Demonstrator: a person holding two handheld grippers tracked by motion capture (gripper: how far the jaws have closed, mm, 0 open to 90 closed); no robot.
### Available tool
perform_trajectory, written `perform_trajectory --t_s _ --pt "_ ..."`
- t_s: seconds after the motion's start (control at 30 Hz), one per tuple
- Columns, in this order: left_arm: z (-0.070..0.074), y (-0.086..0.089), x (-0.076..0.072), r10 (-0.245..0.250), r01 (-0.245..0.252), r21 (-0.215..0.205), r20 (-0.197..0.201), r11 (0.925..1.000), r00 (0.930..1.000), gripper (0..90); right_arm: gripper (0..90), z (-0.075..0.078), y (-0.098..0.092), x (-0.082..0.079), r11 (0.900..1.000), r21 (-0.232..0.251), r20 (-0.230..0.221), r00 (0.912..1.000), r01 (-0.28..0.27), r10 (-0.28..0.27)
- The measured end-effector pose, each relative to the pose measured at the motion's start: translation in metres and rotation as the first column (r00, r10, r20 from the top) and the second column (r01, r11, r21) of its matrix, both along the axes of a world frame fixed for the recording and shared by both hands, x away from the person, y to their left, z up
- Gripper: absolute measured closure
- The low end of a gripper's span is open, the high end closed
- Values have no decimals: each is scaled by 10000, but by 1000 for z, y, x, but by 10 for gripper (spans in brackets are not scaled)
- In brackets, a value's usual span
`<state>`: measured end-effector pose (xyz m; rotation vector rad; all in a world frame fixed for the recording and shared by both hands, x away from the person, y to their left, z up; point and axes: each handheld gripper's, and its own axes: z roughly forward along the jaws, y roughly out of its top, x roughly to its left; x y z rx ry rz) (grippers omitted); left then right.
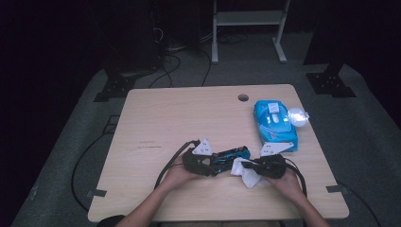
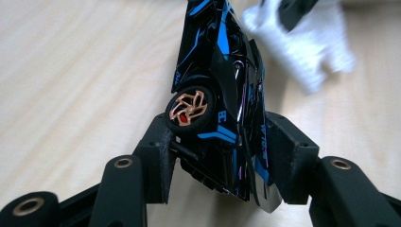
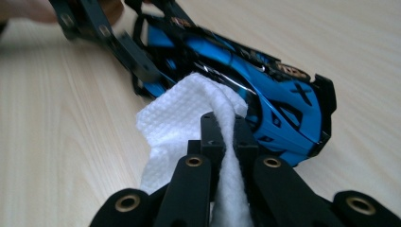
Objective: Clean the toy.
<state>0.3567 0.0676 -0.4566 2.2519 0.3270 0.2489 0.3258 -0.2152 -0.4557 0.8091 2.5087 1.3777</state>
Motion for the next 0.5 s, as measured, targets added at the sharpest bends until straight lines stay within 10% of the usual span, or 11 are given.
perform_trajectory --t_s 0.13,0.3,0.5 --pt "-2 0 1 -27 28 -65 217 10000 9998 480 869 16 5 -1 9975 713 412 9991 -3 -27" --pt "-2 -3 -2 -230 209 242 869 9995 9959 481 867 34 27 13 9988 427 824 9962 246 -280" --pt "-3 1 1 -139 147 -314 263 9994 9996 461 867 28 31 31 9954 -64 511 9941 957 -953"
